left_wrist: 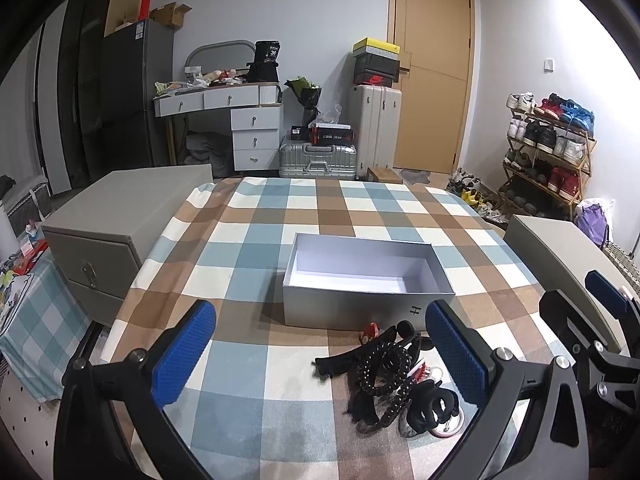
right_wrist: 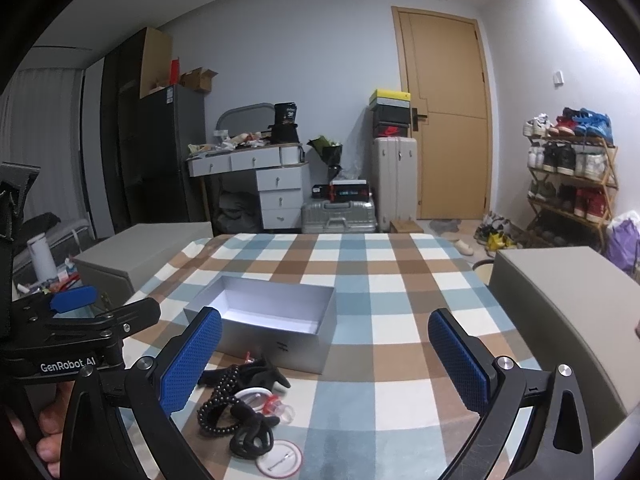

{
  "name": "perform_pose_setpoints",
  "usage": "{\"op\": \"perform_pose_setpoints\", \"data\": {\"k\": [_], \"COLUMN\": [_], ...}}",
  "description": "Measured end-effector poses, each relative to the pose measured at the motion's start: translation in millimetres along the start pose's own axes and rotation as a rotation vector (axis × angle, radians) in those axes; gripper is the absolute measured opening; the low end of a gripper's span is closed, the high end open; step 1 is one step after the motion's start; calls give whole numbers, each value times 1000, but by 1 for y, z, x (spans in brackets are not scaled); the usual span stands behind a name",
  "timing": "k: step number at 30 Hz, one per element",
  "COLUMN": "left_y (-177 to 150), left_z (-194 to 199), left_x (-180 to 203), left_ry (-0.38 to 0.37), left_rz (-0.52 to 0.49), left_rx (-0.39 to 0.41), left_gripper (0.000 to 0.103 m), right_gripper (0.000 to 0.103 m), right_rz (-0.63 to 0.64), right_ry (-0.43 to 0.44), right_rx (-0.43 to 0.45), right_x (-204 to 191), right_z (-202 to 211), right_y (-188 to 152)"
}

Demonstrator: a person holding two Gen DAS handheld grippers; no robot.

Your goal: Organize jewelry

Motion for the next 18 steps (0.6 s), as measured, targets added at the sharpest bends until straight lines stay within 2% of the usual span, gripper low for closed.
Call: {"op": "perform_pose_setpoints", "data": {"k": [18], "left_y": [-5], "left_z": [0], "left_x": [4], "left_ry": [-9], "left_rz": [-19], "left_rx": [-4], "left_gripper": [102], "right_gripper": [103], "right_rz": [-17], "right_ry": [1], "right_rx": [-1], "right_x": [3], "right_z": [1], "right_y": [-1]}}
Point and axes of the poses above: each gripper's, at about its wrist camera, not at the fingertips, and z roughly against the way its jaws point, x to its right, y to its top, the point moved 3 cm from there along -z, roughly the way its jaws point, and after that the axes turned 1 degree about -y, right-handed, at the moved point
